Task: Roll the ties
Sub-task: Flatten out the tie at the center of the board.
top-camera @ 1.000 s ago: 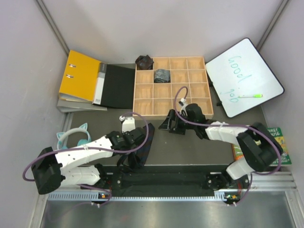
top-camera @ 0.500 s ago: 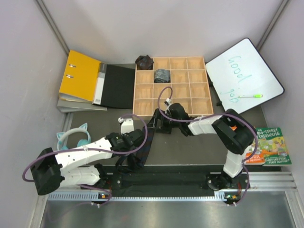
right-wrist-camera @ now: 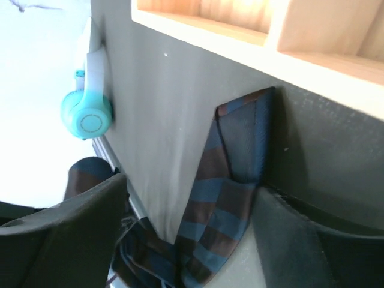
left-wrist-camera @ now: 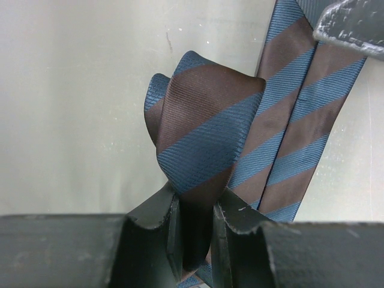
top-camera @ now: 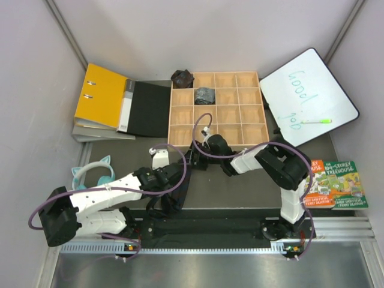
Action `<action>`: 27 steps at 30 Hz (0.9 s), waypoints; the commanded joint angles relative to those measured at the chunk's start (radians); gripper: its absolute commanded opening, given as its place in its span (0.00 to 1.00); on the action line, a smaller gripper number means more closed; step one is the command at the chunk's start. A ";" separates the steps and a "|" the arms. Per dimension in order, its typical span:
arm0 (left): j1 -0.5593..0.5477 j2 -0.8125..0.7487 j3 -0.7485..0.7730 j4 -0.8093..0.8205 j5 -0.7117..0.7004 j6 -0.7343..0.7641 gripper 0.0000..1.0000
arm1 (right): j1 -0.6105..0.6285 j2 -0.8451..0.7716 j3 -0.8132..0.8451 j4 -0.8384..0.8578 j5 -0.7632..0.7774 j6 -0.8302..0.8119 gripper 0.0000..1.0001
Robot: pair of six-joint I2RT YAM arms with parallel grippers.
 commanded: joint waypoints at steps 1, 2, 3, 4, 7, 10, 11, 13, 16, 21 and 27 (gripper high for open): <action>0.006 -0.015 0.003 0.017 -0.027 0.002 0.00 | 0.016 0.066 -0.027 0.053 0.004 0.057 0.49; 0.006 -0.012 0.005 0.016 -0.027 0.002 0.00 | 0.014 0.074 -0.015 0.047 -0.009 0.059 0.40; 0.004 -0.012 0.005 0.016 -0.027 0.002 0.00 | 0.016 0.088 -0.010 0.052 -0.013 0.063 0.20; 0.006 -0.012 0.003 0.016 -0.027 0.002 0.00 | 0.014 0.092 -0.013 0.058 -0.015 0.070 0.10; 0.006 -0.010 0.003 0.016 -0.029 0.004 0.00 | 0.014 0.091 -0.018 0.062 -0.015 0.082 0.00; 0.006 0.003 0.009 0.026 -0.029 0.014 0.00 | 0.014 0.062 -0.045 0.065 0.002 0.085 0.00; 0.006 0.010 0.017 0.029 -0.027 0.031 0.00 | 0.008 0.050 -0.056 0.065 0.016 0.087 0.00; 0.004 0.034 0.029 0.060 -0.013 0.062 0.00 | -0.003 0.002 -0.110 0.079 0.033 0.097 0.00; 0.004 0.094 0.068 0.140 0.039 0.160 0.00 | -0.030 -0.055 -0.212 0.117 0.074 0.129 0.00; 0.003 0.297 0.235 0.186 0.099 0.274 0.00 | -0.115 -0.176 -0.407 0.232 0.137 0.194 0.00; -0.051 0.544 0.485 0.215 0.157 0.390 0.00 | -0.231 -0.286 -0.624 0.369 0.148 0.217 0.00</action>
